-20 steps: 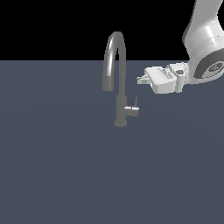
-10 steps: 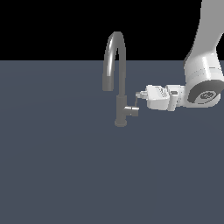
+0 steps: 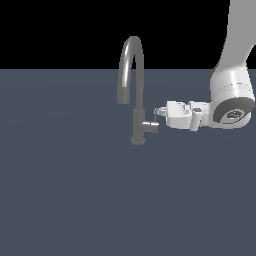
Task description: Turn on the faucet by rotating a designated handle.
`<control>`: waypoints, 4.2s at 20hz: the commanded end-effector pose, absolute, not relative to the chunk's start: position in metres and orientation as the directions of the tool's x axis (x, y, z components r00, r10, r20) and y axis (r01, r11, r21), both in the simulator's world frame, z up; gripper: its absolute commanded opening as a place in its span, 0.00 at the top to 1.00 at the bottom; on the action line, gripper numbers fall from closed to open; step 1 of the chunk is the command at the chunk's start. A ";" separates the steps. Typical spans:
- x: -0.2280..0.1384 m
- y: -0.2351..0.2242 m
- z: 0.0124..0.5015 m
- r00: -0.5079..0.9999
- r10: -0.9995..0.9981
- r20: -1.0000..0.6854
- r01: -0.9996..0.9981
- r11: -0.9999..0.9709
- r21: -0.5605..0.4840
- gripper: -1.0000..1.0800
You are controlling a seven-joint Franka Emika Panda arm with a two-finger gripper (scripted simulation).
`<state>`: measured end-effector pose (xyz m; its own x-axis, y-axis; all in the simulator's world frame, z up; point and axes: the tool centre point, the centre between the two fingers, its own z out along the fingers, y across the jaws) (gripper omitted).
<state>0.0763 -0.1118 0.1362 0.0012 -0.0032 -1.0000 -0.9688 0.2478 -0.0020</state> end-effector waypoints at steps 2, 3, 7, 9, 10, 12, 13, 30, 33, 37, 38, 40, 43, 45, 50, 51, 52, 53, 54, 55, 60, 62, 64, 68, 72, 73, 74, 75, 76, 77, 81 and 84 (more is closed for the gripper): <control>0.071 -0.110 0.139 0.001 -0.003 -1.000 -0.969 0.248 -0.002 1.00; 0.068 -0.110 0.140 0.001 -0.002 -1.000 -0.969 0.249 -0.002 1.00; 0.059 -0.107 0.144 0.001 -0.002 -1.000 -0.968 0.249 -0.002 1.00; 0.055 -0.105 0.146 0.001 -0.001 -1.000 -0.968 0.250 -0.001 1.00; 0.052 -0.105 0.147 0.001 -0.001 -1.000 -0.968 0.250 -0.001 1.00; 0.055 -0.106 0.144 0.000 -0.002 -1.000 -0.968 0.252 -0.001 1.00; 0.052 -0.105 0.144 0.000 -0.002 -1.000 -0.968 0.252 -0.001 1.00; 0.012 -0.094 0.139 0.007 -0.003 -1.000 -0.967 0.253 -0.008 1.00; 0.000 -0.091 0.132 0.003 -0.001 -1.000 -0.968 0.251 -0.004 1.00; 0.003 -0.092 0.134 0.020 -0.008 -1.000 -0.967 0.255 -0.022 1.00; -0.001 -0.091 0.128 0.017 -0.006 -1.000 -0.967 0.254 -0.018 1.00; -0.010 -0.089 0.115 0.010 -0.004 -1.000 -0.968 0.252 -0.011 1.00; -0.022 -0.086 0.098 0.001 0.000 -1.000 -0.968 0.250 -0.001 1.00; -0.009 -0.089 0.120 0.038 -0.006 -0.999 -0.967 0.252 -0.038 1.00; -0.016 -0.087 0.087 0.015 -0.003 -1.000 -0.968 0.251 -0.015 1.00; -0.018 -0.087 0.081 0.011 -0.002 -1.000 -0.968 0.251 -0.011 1.00; -0.019 -0.086 0.074 0.007 -0.001 -1.000 -0.968 0.250 -0.007 1.00; -0.020 -0.086 0.068 0.002 0.000 -1.000 -0.968 0.250 -0.002 1.00; -0.020 -0.086 0.068 0.002 0.000 -1.000 -0.968 0.250 -0.002 1.00; -0.010 -0.089 0.092 0.042 -0.003 -0.999 -0.968 0.249 -0.042 1.00; -0.008 -0.089 0.069 0.025 -0.002 -1.000 -0.968 0.249 -0.024 1.00; -0.007 -0.089 0.060 0.018 -0.001 -1.000 -0.968 0.250 -0.017 1.00; -0.006 -0.090 0.051 0.011 -0.001 -1.000 -0.968 0.250 -0.011 1.00; 0.002 -0.094 0.074 0.053 0.008 -0.999 -0.969 0.241 -0.050 1.00; 0.007 -0.094 0.060 0.039 0.006 -0.999 -0.969 0.243 -0.037 1.00; 0.009 -0.094 0.057 0.036 0.005 -0.999 -0.969 0.244 -0.034 1.00; 0.010 -0.095 0.054 0.033 0.005 -0.999 -0.969 0.245 -0.030 1.00; 0.011 -0.095 0.050 0.029 0.004 -1.000 -0.969 0.245 -0.027 1.00; 0.012 -0.095 0.047 0.026 0.004 -1.000 -0.969 0.246 -0.024 1.00; 0.014 -0.095 0.043 0.022 0.003 -1.000 -0.969 0.246 -0.021 1.00; 0.018 -0.096 0.030 0.009 0.001 -1.000 -0.969 0.249 -0.009 1.00; 0.021 -0.097 0.024 0.003 0.000 -1.000 -0.968 0.250 -0.003 1.00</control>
